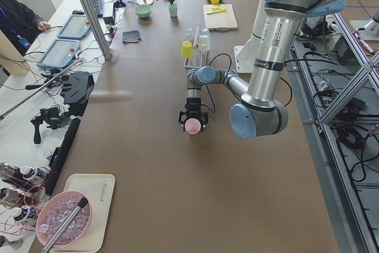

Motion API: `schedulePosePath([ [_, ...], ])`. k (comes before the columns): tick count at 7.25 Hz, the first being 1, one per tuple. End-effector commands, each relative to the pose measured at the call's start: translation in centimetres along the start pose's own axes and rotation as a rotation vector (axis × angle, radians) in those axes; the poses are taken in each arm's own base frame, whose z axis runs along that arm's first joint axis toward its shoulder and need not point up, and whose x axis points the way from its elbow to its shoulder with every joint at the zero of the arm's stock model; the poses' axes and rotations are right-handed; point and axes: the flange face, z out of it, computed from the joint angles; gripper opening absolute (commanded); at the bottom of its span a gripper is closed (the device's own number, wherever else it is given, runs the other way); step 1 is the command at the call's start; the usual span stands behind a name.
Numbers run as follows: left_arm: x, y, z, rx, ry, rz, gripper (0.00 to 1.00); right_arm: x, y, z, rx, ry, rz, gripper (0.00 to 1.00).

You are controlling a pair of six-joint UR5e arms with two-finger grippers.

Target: Place cup on cup holder

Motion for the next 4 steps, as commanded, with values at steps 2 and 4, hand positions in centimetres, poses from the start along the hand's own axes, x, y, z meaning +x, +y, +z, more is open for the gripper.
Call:
schedulePosePath([
  [2,-0.4,0.4,0.8,0.021,-0.006,-0.013,0.92,1.6,-4.1,2.9,-0.117,-0.032,-0.082,0.99],
  [4,-1.3,1.3,0.4,0.035,-0.007,0.011,0.66,0.6,-5.0,4.3,-0.161,-0.045,-0.090,0.99],
])
